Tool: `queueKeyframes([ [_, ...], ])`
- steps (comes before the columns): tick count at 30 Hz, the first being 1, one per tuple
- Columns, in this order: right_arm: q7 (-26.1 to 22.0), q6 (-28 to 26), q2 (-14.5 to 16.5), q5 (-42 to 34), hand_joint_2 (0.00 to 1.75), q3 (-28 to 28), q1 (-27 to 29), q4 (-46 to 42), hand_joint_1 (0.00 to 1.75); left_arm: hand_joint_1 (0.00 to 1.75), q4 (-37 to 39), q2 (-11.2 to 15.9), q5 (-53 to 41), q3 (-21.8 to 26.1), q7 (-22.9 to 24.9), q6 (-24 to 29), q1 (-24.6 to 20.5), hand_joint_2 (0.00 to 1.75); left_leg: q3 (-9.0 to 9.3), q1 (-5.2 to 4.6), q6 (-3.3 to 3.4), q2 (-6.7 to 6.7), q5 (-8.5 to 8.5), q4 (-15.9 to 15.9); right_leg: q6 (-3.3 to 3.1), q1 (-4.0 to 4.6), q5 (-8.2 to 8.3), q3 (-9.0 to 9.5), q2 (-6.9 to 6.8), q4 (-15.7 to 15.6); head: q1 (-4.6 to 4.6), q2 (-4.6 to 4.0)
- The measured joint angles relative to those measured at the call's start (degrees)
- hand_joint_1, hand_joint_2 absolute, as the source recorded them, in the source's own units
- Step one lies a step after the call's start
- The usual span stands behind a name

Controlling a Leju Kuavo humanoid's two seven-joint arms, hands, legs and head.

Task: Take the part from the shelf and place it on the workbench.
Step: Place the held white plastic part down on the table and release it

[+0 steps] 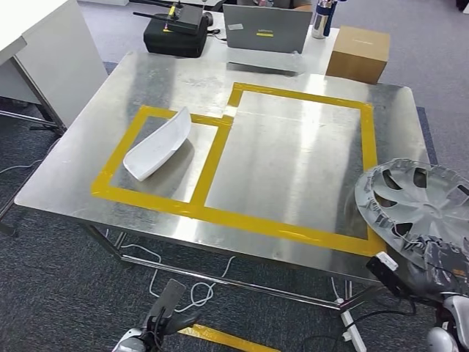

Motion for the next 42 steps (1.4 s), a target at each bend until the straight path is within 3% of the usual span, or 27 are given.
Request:
queueKeyframes([
  [10, -0.30, -0.59, 0.08, 5.49, 1.75, 1.93, -2.52, 2.46, 1.75, 0.00, 0.01, -0.04, -0.12, -0.73, 0.51, -0.34, -0.08, 1.75, -0.01, 0.12, -0.02, 0.01, 0.02, -0.02, -0.01, 0.11, -0.07, -0.12, 0.05, 0.19, 0.00, 0.01],
  [20, -0.51, 1.07, 0.05, 11.62, 1.75, 12.04, -8.42, 4.49, 1.75, 0.00, 0.02, -0.14, -0.32, -2.13, 1.20, -0.99, -0.31, 1.75, -0.05, 0.12, -0.07, 0.05, 0.09, -0.03, -0.02, 0.12, -0.07, -0.22, 0.12, 0.30, 0.01, 0.00],
  [26, -0.82, 1.40, 0.05, 12.08, 1.75, 13.49, -9.25, 4.63, 1.75, 0.00, 0.02, -0.19, -0.35, -2.25, 1.25, -1.04, -0.39, 1.75, -0.05, 0.12, -0.08, 0.06, 0.09, -0.03, -0.02, 0.12, -0.07, -0.23, 0.12, 0.31, 0.02, 0.00],
  [30, -1.06, 2.14, 0.05, 13.73, 1.75, 21.34, -13.07, 5.47, 1.75, 0.00, 0.01, -0.34, -0.51, -3.03, 1.43, -1.10, -0.48, 1.75, -0.06, 0.13, -0.09, 0.02, 0.10, -0.03, -0.03, 0.12, -0.08, -0.24, 0.00, 0.32, -0.01, 0.00],
  [42, -0.98, 2.23, 0.01, 14.20, 1.75, 30.10, -17.61, 7.29, 1.75, 0.00, 0.02, -0.50, -0.80, -3.90, 1.81, -1.41, -0.89, 1.75, -0.12, 0.12, -0.09, 0.01, 0.11, -0.03, -0.05, 0.12, -0.09, -0.30, -0.03, 0.33, 0.00, 0.00],
])
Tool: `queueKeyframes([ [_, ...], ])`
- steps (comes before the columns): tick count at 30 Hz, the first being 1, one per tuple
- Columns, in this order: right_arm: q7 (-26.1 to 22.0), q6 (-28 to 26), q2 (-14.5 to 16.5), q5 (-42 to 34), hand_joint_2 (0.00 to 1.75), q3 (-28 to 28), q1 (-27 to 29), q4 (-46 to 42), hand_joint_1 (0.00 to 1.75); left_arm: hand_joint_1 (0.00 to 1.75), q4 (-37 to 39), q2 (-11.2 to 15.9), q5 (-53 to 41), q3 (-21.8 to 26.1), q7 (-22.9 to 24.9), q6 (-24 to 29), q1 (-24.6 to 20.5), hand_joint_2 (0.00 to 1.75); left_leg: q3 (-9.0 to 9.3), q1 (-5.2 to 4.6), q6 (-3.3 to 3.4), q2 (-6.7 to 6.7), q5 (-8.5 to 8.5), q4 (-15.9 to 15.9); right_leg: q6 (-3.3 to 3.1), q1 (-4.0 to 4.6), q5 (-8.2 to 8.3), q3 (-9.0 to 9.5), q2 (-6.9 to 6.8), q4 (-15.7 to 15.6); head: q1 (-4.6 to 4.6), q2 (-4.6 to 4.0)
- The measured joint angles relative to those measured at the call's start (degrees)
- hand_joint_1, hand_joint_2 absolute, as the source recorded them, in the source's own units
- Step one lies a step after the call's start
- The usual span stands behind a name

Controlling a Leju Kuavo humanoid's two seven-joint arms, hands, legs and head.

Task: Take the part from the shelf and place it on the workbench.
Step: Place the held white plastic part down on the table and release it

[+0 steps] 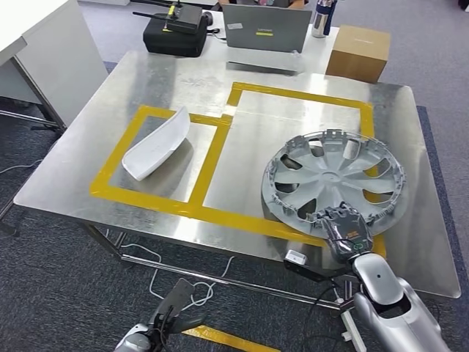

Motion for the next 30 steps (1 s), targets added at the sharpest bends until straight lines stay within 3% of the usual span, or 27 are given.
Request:
queueKeyframes([
  [6, 0.94, -1.53, -1.76, -4.40, 1.75, -0.10, 1.20, 0.33, 1.75, 0.00, -0.01, 0.17, 0.55, -0.37, -0.20, 0.62, 0.05, 1.75, -0.01, 0.00, 0.00, -0.09, -0.01, 0.00, 0.00, 0.00, -0.03, 0.00, -0.05, 0.00, 0.00, 0.01],
  [10, -2.28, -3.36, -2.69, -9.12, 1.75, -2.84, 3.99, 0.21, 1.75, 0.00, 0.00, 0.39, 0.94, -0.61, -0.90, 0.90, 0.21, 1.75, -0.04, -0.01, 0.02, -0.17, -0.03, 0.00, -0.01, -0.01, -0.10, 0.01, -0.14, -0.01, 0.01, 0.00],
  [26, -3.04, -3.03, -2.99, -9.35, 1.75, -6.42, 7.51, -0.49, 1.75, 0.00, -0.01, 0.84, 1.15, -0.90, -1.98, 1.67, 0.37, 1.75, -0.03, -0.01, 0.02, -0.20, -0.03, 0.00, -0.02, -0.01, -0.11, 0.04, -0.18, -0.01, 0.00, 0.00],
  [30, -3.04, -3.03, -3.02, -9.35, 1.75, -6.84, 7.88, -0.56, 0.00, 0.00, -0.02, 0.92, 1.13, -0.91, -2.00, 1.80, 0.40, 1.75, -0.03, -0.01, 0.02, -0.20, -0.03, 0.01, -0.02, -0.01, -0.11, 0.03, -0.18, -0.01, 0.00, 0.00],
])
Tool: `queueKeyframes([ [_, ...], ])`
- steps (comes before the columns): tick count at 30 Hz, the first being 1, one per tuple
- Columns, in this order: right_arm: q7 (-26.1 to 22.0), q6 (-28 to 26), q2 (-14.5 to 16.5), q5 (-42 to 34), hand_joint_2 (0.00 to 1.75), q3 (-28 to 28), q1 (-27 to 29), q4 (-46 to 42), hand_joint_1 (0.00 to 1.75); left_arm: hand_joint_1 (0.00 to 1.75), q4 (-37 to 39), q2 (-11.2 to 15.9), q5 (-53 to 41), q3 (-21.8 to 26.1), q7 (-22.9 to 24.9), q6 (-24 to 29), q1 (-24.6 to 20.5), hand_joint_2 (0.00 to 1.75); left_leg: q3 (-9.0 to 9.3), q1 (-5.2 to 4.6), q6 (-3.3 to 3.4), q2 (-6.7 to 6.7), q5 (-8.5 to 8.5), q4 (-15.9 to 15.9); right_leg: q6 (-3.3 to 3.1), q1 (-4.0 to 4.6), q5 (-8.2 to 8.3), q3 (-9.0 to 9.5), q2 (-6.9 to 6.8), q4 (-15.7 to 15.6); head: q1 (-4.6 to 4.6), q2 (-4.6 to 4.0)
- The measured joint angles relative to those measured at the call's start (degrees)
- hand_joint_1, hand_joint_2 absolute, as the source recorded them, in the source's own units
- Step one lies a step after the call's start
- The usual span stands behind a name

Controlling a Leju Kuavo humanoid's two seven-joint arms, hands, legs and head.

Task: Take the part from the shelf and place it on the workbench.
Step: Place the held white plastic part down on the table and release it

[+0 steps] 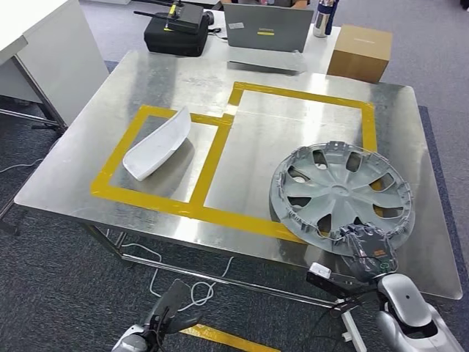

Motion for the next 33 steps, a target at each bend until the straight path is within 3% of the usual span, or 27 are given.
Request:
queueKeyframes([
  [1, 0.00, 0.02, -0.02, -0.02, 1.75, -0.10, 0.20, -0.04, 0.00, 0.00, 0.00, 0.02, -0.07, -0.04, 0.03, 0.18, 0.01, 1.75, -0.01, 0.00, 0.00, 0.00, 0.00, 0.00, 0.00, 0.00, 0.00, 0.00, 0.00, 0.00, 0.01, 0.00],
  [5, -0.52, -0.12, -0.13, -0.06, 1.75, -0.55, 1.54, -0.56, 0.00, 0.00, 0.01, 0.14, -0.23, -0.30, 0.15, 1.26, 0.07, 0.00, -0.02, 0.00, 0.00, -0.01, 0.00, 0.00, 0.00, 0.00, 0.00, -0.02, 0.01, 0.00, 0.00, 0.01],
  [27, -2.65, -6.41, -0.04, 1.77, 1.75, -1.09, 3.09, -4.18, 0.00, 0.00, 0.00, 0.07, -0.14, -1.38, 0.60, 2.76, -0.08, 0.00, -0.02, 0.00, 0.00, 0.00, 0.00, 0.00, 0.00, 0.00, 0.00, -0.02, 0.02, 0.00, -0.01, 0.00],
  [33, -4.78, -13.38, 1.08, 0.82, 1.75, -1.20, 3.20, -4.79, 0.00, 0.00, 0.00, 0.01, -0.23, -1.49, 0.62, 2.76, -0.08, 0.00, -0.01, 0.01, 0.00, 0.00, 0.00, 0.00, 0.00, 0.01, 0.00, -0.03, 0.03, 0.01, -0.01, 0.00],
])
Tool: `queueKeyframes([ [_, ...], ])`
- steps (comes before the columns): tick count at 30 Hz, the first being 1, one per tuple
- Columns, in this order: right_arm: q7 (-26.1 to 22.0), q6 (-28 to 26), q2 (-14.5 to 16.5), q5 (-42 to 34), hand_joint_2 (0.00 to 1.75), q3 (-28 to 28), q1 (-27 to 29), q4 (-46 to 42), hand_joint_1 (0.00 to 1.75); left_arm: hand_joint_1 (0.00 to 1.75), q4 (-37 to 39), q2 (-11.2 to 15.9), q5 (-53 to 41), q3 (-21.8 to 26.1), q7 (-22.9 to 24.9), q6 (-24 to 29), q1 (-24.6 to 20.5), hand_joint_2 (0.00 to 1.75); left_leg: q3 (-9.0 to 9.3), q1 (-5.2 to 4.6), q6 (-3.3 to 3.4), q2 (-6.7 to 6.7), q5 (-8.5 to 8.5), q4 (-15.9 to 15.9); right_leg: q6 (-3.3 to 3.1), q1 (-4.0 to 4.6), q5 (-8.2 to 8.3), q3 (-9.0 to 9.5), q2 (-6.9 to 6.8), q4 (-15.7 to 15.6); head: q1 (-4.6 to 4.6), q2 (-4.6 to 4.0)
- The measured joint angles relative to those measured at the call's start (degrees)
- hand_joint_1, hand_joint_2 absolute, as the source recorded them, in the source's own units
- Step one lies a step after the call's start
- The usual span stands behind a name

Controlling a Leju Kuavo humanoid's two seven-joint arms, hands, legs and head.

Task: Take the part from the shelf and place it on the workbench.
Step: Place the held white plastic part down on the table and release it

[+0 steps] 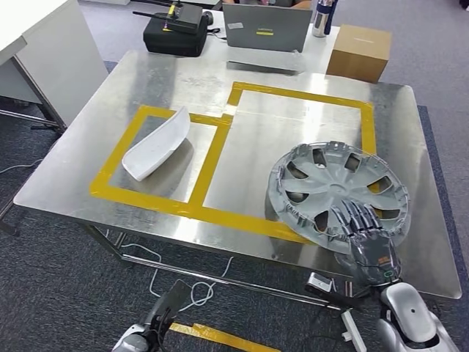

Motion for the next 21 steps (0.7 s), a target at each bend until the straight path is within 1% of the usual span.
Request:
queueKeyframes([
  [7, -0.19, -1.92, 1.00, 0.24, 1.75, -0.19, 0.02, -0.60, 0.00, 0.00, 0.00, -0.10, -0.01, -0.13, 0.00, 0.00, 0.00, 0.00, -0.01, 0.00, 0.00, 0.00, 0.00, 0.00, 0.00, 0.00, 0.00, 0.00, -0.01, 0.00, 0.01, 0.00],
  [16, -0.27, -2.51, 1.73, 0.29, 1.75, -0.40, 0.03, -0.61, 0.00, 0.00, 0.00, -0.11, -0.01, -0.20, 0.00, 0.00, 0.00, 0.00, -0.01, -0.01, 0.00, 0.00, 0.00, 0.00, 0.00, 0.00, 0.00, 0.00, -0.01, 0.00, 0.01, 0.00],
  [21, -0.75, -4.14, 2.22, 0.33, 1.75, -0.52, 0.02, -0.74, 0.00, 0.00, -0.01, -0.11, -0.01, -0.23, 0.00, 0.00, 0.00, 0.00, -0.01, 0.00, 0.00, 0.00, 0.00, 0.00, 0.00, 0.00, 0.00, 0.00, -0.01, 0.00, 0.01, 0.00],
])
